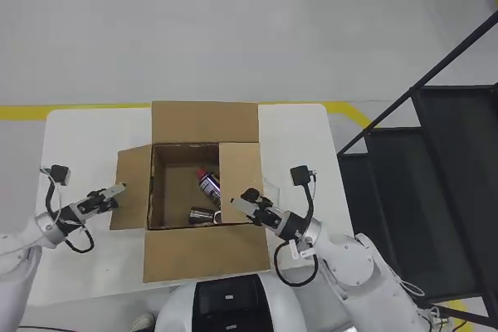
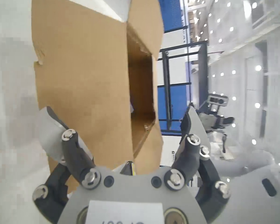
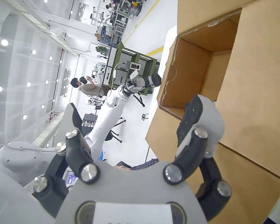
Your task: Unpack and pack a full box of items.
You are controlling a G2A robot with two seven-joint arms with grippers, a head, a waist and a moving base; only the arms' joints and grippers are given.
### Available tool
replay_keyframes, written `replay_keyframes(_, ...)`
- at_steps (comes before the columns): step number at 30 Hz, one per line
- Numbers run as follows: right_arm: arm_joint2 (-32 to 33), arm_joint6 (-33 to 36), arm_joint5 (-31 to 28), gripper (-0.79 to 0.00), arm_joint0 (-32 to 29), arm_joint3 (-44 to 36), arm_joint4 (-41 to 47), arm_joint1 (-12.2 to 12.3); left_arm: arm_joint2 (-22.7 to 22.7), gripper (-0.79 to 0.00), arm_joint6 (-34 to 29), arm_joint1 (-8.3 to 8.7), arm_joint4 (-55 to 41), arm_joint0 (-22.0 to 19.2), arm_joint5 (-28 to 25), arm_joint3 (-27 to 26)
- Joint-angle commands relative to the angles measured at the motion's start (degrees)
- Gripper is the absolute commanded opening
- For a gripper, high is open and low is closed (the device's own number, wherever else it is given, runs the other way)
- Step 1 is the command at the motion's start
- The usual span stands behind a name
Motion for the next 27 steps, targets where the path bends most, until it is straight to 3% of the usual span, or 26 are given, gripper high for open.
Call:
replay_keyframes(1, 0.53, 0.04, -0.06, 0.000, -0.40, -0.41, -0.06, 0.15, 2.38, 0.000, 0.25, -0.29, 1.77, -0.47, 0.42, -0.12)
replay_keyframes(9, 1.61, -0.30, -0.33, 0.000, -1.15, -0.37, 0.96, 0.52, 8.39, 0.000, 1.41, -1.38, 2.46, -3.70, 0.83, 0.62)
replay_keyframes(15, 2.25, -0.09, -1.00, 0.000, -2.02, -0.70, 1.11, 0.85, 6.21, 0.000, 1.27, -1.32, -1.58, -3.92, -0.66, -1.00)
replay_keyframes(18, 2.91, -0.33, -1.76, 0.000, -2.49, -0.80, 1.28, 1.03, 2.80, 0.000, 0.49, -0.93, -4.25, -2.40, -1.49, -3.81)
replay_keyframes(22, 4.40, -1.30, -3.18, 0.000, -3.74, -0.62, 2.47, 1.26, -0.70, 0.000, 0.21, -0.56, -5.22, 0.12, -1.40, -11.25)
replay_keyframes(27, 6.07, -2.19, -4.57, 0.000, -4.96, 0.05, 4.33, 1.49, 0.63, 0.000, 0.31, -0.60, -1.80, 0.02, 1.65, -18.25)
